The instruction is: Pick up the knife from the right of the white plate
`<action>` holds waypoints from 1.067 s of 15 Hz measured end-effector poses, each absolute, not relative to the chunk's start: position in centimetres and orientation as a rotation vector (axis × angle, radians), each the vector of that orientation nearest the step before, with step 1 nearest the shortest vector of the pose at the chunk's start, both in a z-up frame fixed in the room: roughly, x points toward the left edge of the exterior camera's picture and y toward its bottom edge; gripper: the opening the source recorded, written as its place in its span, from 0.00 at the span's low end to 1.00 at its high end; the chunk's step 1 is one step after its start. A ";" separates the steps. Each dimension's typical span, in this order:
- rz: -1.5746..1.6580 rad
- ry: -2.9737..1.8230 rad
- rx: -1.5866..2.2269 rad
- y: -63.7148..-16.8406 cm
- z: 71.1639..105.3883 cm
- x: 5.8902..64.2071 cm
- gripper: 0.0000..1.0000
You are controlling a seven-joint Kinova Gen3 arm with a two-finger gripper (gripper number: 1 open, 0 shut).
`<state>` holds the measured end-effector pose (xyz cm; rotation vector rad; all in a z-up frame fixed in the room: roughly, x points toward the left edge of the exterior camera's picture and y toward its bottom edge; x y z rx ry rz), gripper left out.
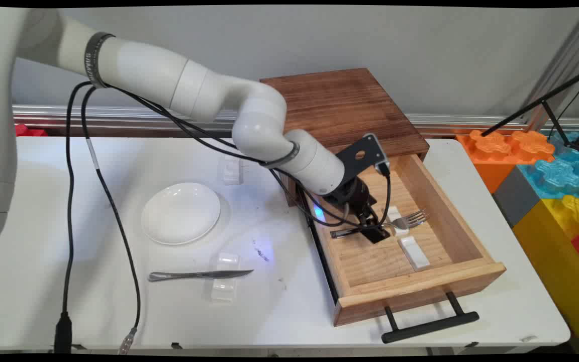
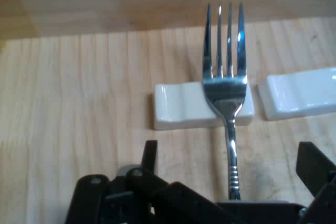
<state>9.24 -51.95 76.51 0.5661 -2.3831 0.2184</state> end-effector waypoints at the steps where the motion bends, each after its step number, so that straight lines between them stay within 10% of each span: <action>1: 0.218 -2.379 0.569 -52.0 77.1 9.2 1.00; 16: 0.130 -2.431 0.681 -49.5 89.8 12.0 1.00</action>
